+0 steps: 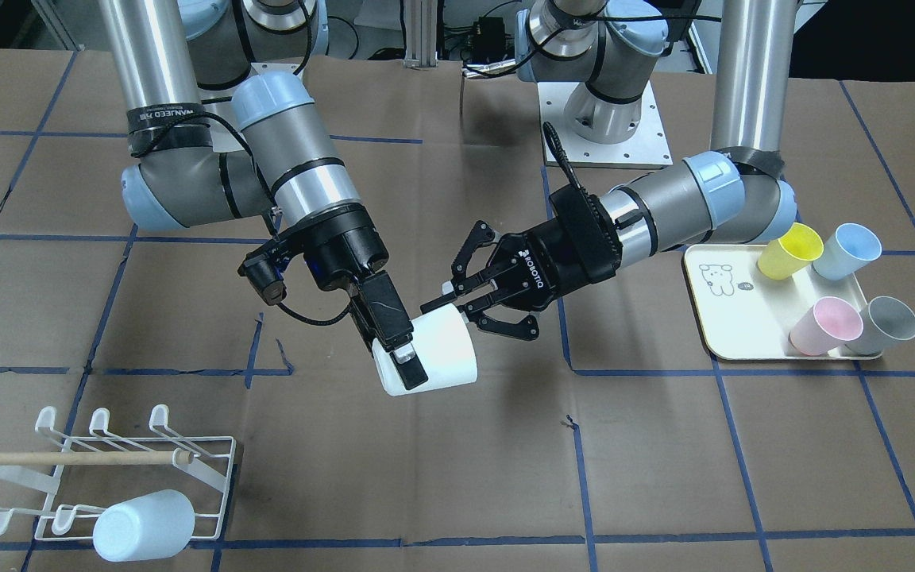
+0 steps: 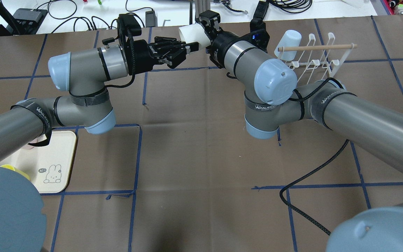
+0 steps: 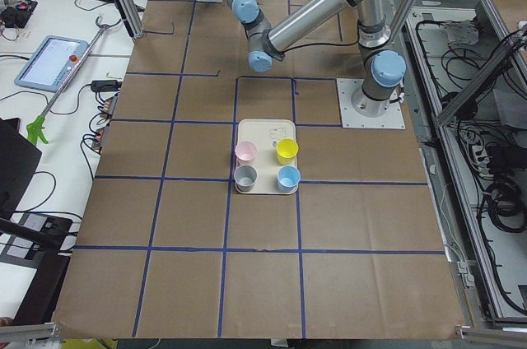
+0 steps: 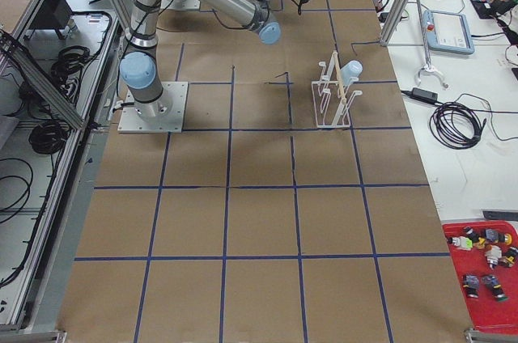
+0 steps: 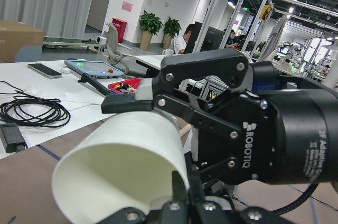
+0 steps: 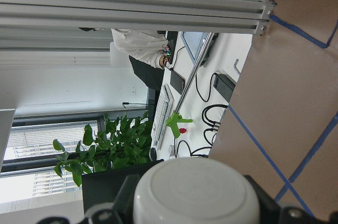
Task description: Transfer IKEA cup to right arm and place on rack
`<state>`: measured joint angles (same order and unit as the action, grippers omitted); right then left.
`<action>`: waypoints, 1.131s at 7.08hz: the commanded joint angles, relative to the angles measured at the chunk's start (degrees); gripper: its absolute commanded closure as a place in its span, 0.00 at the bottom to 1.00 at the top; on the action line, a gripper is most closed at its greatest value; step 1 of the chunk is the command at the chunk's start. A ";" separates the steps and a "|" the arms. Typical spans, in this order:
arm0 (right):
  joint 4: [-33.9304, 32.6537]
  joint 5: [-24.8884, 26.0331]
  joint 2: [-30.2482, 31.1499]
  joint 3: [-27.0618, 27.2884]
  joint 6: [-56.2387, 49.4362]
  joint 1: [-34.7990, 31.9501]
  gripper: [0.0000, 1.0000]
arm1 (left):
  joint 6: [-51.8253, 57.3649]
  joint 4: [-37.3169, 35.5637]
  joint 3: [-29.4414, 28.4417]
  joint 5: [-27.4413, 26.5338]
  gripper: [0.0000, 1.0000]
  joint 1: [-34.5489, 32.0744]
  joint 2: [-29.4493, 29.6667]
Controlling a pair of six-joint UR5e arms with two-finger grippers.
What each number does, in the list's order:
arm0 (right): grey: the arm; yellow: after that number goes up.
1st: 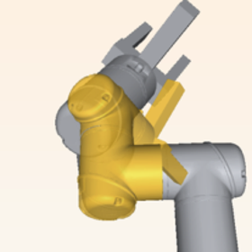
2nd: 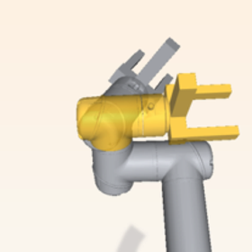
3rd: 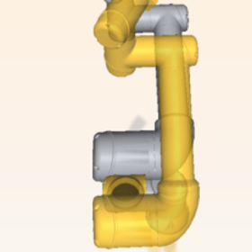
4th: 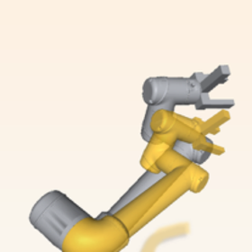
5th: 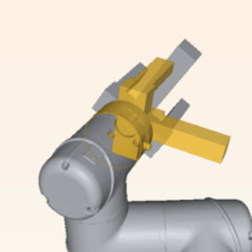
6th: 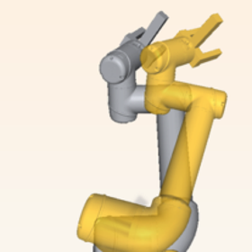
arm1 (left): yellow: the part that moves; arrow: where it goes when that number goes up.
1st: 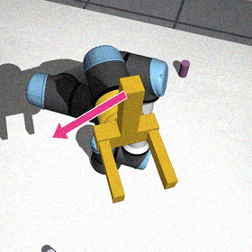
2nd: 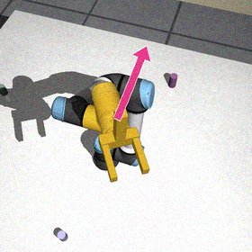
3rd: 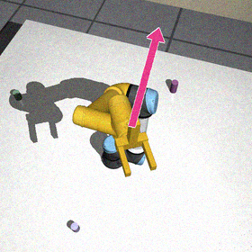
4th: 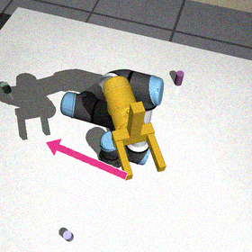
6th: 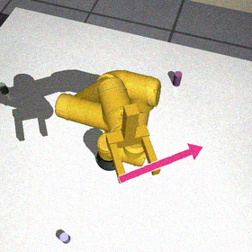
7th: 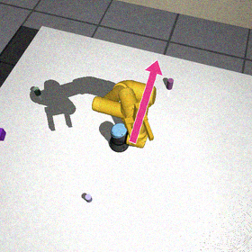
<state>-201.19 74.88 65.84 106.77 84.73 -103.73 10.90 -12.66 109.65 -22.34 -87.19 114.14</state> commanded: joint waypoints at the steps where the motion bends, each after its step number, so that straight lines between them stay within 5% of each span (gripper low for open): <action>1: 0.00 -0.44 -0.01 0.01 -0.01 0.02 0.67 | -0.09 0.00 -0.05 -2.69 0.50 0.00 -0.58; 3: 0.00 -0.44 0.00 -0.07 -0.01 0.02 0.70 | -2.01 -0.09 -0.13 -2.88 0.11 0.09 -0.85; 4: 0.00 -0.44 -0.01 -0.25 -0.10 0.02 0.71 | -3.50 -0.09 0.13 -2.62 0.03 0.61 -1.11; 8: 0.00 -0.52 0.08 -0.34 -0.18 0.20 0.74 | -3.69 -1.23 1.10 8.78 0.03 13.43 -1.47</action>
<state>-201.18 74.38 65.85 106.39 84.62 -103.61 7.27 -13.66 110.65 -16.95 -77.11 112.39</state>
